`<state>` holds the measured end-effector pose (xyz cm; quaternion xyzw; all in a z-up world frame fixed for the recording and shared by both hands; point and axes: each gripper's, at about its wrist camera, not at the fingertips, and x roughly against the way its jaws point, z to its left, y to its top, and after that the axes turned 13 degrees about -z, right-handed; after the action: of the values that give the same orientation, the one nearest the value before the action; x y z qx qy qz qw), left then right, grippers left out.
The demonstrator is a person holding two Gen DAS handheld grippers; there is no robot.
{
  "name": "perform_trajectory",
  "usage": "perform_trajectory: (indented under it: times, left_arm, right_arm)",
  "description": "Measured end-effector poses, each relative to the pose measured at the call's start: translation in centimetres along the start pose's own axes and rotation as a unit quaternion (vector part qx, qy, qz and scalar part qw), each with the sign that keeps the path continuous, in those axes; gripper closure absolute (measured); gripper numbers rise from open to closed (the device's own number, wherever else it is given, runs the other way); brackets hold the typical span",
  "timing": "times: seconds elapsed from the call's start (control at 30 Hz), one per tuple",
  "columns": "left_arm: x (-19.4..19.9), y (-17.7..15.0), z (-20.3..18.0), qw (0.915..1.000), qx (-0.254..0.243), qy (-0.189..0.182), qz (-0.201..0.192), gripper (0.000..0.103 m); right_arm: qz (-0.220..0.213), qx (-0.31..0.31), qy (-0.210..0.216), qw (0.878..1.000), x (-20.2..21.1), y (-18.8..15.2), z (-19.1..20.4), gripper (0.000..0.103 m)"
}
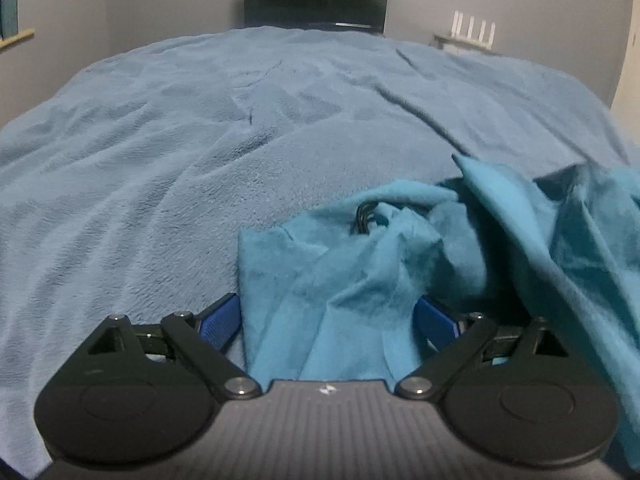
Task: Fold large clothes
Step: 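Grasp the bunched jacket with the left gripper while the right gripper grasps it too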
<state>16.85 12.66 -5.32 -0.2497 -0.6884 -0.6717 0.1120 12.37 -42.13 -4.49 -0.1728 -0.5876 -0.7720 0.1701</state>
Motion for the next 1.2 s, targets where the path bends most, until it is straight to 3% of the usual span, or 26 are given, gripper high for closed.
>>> perform_trajectory:
  times: [0.13,0.27,0.33,0.5,0.6,0.7,0.73,0.77,0.8,0.9,1.0,1.13,1.2]
  left_arm:
    - [-0.7,-0.1,0.8,0.999,0.04,-0.018,-0.01,0.009]
    - [-0.7,0.1,0.6,0.9985,0.039,-0.033,-0.019,0.032]
    - [-0.5,0.2,-0.2,0.999,0.015,-0.034,-0.027,0.04]
    - [0.8,0.2,-1.3,0.9981,-0.017,-0.027,-0.053,0.056]
    - [1.2,0.2,-1.5,0.9981,-0.02,-0.027,-0.052,0.057]
    - [1.3,0.1,-0.9,0.9983,0.0,-0.032,-0.05,0.06]
    - [1.3,0.2,-0.7,0.9981,0.004,-0.034,-0.051,0.063]
    - [1.5,0.5,-0.7,0.9978,0.006,-0.037,-0.055,0.071]
    - [1.6,0.7,-0.7,0.9972,0.009,-0.042,-0.061,0.079]
    - [2.6,2.0,-1.8,0.9954,-0.008,-0.041,-0.086,0.084]
    - [3.8,3.1,-2.9,0.9912,-0.025,-0.026,-0.127,0.086]
    - [6.1,4.5,-5.6,0.9716,-0.078,0.007,-0.223,0.086]
    - [6.6,4.9,-6.3,0.9625,-0.089,0.014,-0.256,0.086]
  right_arm:
    - [0.012,-0.08,0.04,0.996,-0.8,-0.9,-2.7,0.012]
    - [0.011,-0.088,0.061,0.994,-1.0,-1.5,-2.9,0.014]
    - [0.0,-0.053,0.073,0.996,-0.5,-1.5,-1.8,0.032]
    - [-0.034,0.091,0.068,0.993,0.7,-1.9,1.8,0.045]
    - [-0.047,0.149,0.067,0.985,1.3,-2.4,3.3,0.046]
    - [-0.034,0.078,0.069,0.994,1.0,-1.6,2.0,0.044]
    - [-0.039,0.04,0.076,0.996,1.0,-1.4,1.1,0.055]
    - [-0.046,0.022,0.079,0.996,0.8,-1.2,0.3,0.06]
    - [-0.054,0.02,0.081,0.995,1.0,-1.2,0.5,0.071]
    - [-0.096,0.085,0.062,0.99,2.5,-0.8,2.5,0.082]
    - [-0.148,0.114,0.047,0.981,4.0,0.2,4.4,0.085]
    - [-0.265,0.155,0.032,0.951,6.8,0.9,6.4,0.085]
    - [-0.304,0.157,0.014,0.94,7.5,1.0,6.5,0.084]
